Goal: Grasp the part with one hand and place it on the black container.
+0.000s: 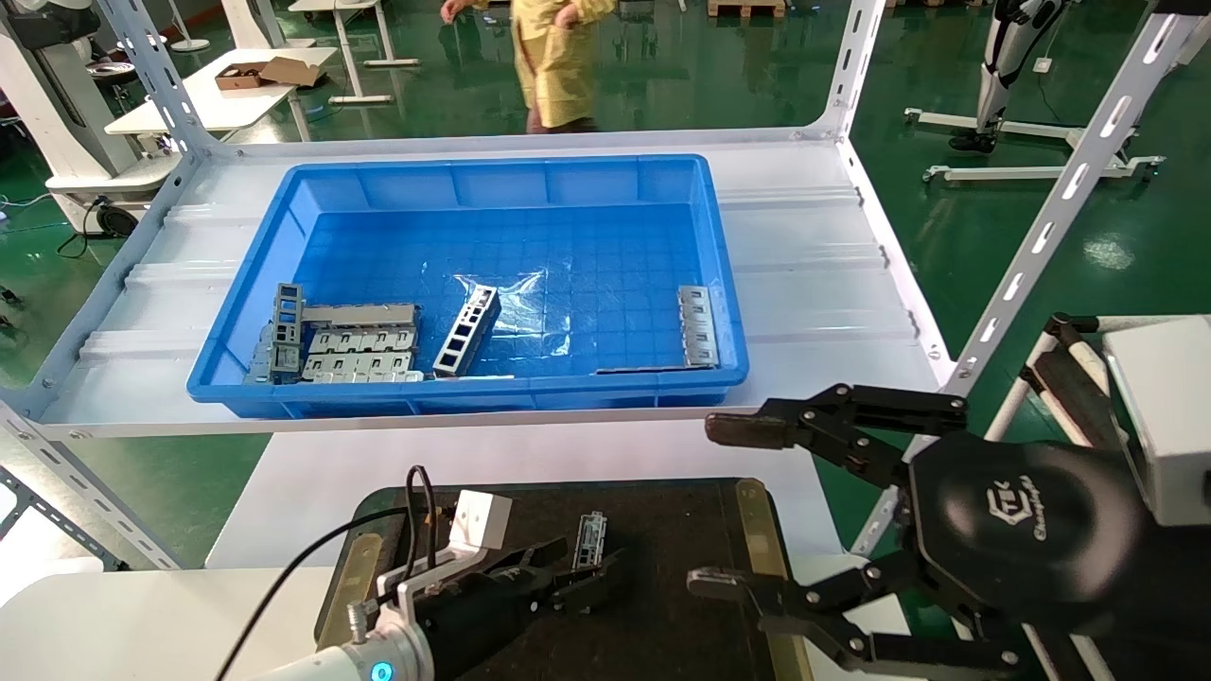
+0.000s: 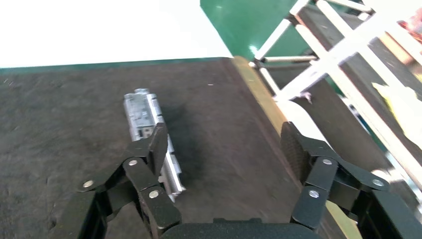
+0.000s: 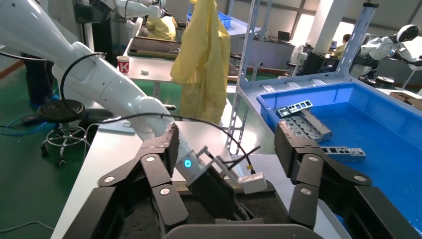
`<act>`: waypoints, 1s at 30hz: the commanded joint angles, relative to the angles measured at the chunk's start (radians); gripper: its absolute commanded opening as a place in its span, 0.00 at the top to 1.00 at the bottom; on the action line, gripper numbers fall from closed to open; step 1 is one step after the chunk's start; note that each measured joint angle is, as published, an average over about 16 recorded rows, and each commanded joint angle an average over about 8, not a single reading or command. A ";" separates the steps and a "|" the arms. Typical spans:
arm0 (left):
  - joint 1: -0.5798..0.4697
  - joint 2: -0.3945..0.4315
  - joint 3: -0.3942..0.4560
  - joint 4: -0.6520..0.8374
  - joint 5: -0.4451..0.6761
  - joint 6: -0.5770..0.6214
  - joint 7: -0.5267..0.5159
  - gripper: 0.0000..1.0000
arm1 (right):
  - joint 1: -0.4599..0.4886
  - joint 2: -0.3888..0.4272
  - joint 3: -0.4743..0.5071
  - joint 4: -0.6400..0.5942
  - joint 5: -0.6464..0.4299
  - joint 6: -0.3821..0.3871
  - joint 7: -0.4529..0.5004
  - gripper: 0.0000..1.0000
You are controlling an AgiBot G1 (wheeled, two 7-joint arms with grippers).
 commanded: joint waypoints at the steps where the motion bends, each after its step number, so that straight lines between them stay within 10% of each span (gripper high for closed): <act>1: -0.003 -0.029 -0.017 -0.020 -0.002 0.056 0.019 0.00 | 0.000 0.000 0.000 0.000 0.000 0.000 0.000 0.00; 30: -0.106 -0.351 -0.159 -0.133 -0.095 0.617 0.197 0.00 | 0.000 0.000 0.000 0.000 0.000 0.000 0.000 0.00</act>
